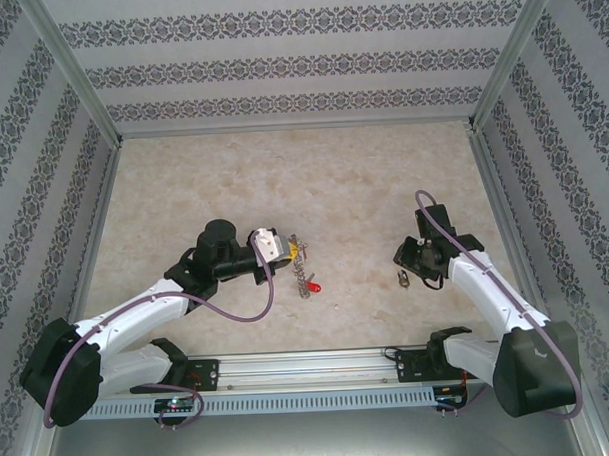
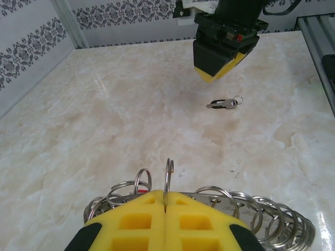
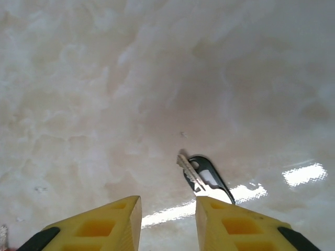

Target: Put the keys on the keyring

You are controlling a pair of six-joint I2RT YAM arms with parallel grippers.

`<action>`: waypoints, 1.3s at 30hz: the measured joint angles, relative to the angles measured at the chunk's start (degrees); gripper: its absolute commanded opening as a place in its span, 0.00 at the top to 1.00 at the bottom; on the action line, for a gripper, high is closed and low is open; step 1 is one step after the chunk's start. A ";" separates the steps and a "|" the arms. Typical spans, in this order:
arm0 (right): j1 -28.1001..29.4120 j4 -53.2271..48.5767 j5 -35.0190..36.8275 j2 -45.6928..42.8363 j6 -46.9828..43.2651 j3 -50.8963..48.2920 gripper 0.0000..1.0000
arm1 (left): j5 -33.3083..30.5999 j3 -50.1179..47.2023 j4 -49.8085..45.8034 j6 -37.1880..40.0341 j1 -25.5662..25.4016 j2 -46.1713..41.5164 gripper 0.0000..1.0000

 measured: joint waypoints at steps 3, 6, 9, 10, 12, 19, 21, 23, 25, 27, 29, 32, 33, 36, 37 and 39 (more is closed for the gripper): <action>0.00 -0.46 0.92 1.75 0.17 -0.42 0.66 | 0.00 0.00 -0.04 -0.57 0.00 -0.13 1.00; 0.00 -0.92 1.88 3.91 0.22 -0.59 0.66 | 0.00 0.02 -0.04 -0.81 0.00 -0.31 1.00; 0.00 -1.29 2.80 6.58 0.57 -0.59 0.68 | 0.00 0.00 -0.04 -1.03 0.00 -0.31 1.00; 0.00 -1.31 2.86 7.39 0.63 -0.59 0.68 | 0.00 0.00 -0.04 -1.05 0.00 -0.31 1.00; 0.00 -1.25 2.84 9.09 1.03 -0.63 0.70 | 0.00 0.00 -0.04 -1.09 0.00 -0.31 1.00; 0.79 -1.25 2.62 11.85 1.25 -0.63 0.76 | 0.00 0.02 -0.04 -1.27 0.00 -0.31 1.00; 1.79 -1.20 2.58 12.13 1.38 -0.63 0.79 | 0.00 0.02 -0.04 -1.27 0.00 -0.31 1.00; 2.82 -0.90 2.34 12.63 1.49 -0.63 0.83 | -0.02 0.02 -0.04 -1.27 0.00 -0.31 1.00; 4.13 -0.76 2.23 13.57 1.64 -0.26 0.86 | -0.02 0.02 -0.07 -1.27 0.00 -0.31 1.00; 5.97 -0.52 2.19 14.78 1.62 0.76 0.87 | -0.02 0.02 -0.07 -1.27 0.00 -0.31 1.00; 8.35 -0.35 2.14 16.39 1.46 2.12 0.87 | -0.04 0.02 -0.09 -1.27 0.00 -0.31 1.00; 11.96 -0.48 2.32 18.82 1.20 4.72 0.84 | -0.04 0.02 -0.11 -1.27 0.00 -0.31 1.00; 13.18 -0.83 2.91 19.47 1.07 5.79 0.83 | -0.07 0.02 -0.13 -1.27 0.00 -0.31 1.00; 15.19 -1.68 4.48 19.87 0.79 7.89 0.78 | -0.24 0.02 -0.22 -1.38 0.00 -0.31 1.00; 15.39 -1.92 4.90 19.87 0.70 8.20 0.76 | -0.24 0.02 -0.26 -1.49 0.00 -0.33 1.00; 15.47 -2.36 6.25 19.69 0.00 8.39 0.71 | -0.33 0.02 -0.52 -1.68 0.00 -0.57 1.00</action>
